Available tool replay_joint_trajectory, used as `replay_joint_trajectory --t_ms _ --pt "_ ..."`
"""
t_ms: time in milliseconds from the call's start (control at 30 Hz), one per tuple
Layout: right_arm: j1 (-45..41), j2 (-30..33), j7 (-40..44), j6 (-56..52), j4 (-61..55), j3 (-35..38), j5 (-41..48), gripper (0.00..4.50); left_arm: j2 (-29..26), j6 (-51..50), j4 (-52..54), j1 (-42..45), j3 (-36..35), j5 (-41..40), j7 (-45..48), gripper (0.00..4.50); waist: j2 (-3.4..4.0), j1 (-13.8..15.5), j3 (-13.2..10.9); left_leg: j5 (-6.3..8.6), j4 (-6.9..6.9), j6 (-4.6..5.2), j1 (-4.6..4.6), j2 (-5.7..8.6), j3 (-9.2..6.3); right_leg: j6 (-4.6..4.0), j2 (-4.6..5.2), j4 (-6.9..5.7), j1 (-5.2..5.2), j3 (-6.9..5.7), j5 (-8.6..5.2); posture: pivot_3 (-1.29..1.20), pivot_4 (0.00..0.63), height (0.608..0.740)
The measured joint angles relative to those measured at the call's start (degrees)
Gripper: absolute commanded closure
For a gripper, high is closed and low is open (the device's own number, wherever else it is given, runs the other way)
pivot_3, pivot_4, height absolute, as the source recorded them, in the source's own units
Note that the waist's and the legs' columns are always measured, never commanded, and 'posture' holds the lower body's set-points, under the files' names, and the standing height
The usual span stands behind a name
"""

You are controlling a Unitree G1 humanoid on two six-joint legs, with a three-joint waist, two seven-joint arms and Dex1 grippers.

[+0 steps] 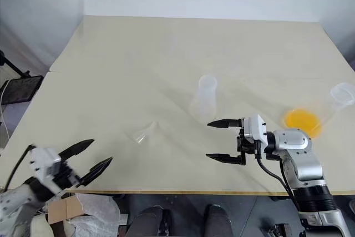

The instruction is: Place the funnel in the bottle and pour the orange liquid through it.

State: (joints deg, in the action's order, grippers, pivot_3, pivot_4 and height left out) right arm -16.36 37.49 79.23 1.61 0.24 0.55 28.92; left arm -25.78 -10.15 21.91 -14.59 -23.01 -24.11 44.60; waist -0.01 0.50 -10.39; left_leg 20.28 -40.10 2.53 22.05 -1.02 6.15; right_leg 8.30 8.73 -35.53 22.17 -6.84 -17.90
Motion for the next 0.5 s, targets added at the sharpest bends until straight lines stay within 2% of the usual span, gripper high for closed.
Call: replay_joint_trajectory --t_ms 200,300,500 --pt "1.6 0.1 -1.6 -0.6 -1.2 0.5 0.1 0.0 0.0 -0.9 -7.5 11.1 8.2 4.6 -4.0 0.02 0.04 0.0 0.0 -0.01 -0.01 0.01 -0.01 0.03 0.05 0.01 -0.03 -0.03 0.01 -0.04 0.01 0.0 0.15 0.74" --pt "3.2 0.0 -2.8 -0.6 -2.3 1.2 0.2 0.0 1.3 -0.4 -11.8 14.8 10.9 6.2 -5.5 0.55 0.04 -0.2 0.0 -0.01 0.03 0.0 0.0 0.01 0.05 0.01 -0.06 -0.04 0.06 -0.06 0.0 0.0 0.15 0.74" --pt "5.4 -0.2 -4.7 -0.4 -3.2 1.9 0.2 0.0 2.1 -0.8 -13.3 16.6 12.8 6.2 -6.8 2.4 0.03 -0.4 0.0 -0.01 0.02 -0.01 0.01 -0.02 0.06 0.01 -0.08 -0.04 0.06 -0.05 0.0 0.0 0.15 0.74"
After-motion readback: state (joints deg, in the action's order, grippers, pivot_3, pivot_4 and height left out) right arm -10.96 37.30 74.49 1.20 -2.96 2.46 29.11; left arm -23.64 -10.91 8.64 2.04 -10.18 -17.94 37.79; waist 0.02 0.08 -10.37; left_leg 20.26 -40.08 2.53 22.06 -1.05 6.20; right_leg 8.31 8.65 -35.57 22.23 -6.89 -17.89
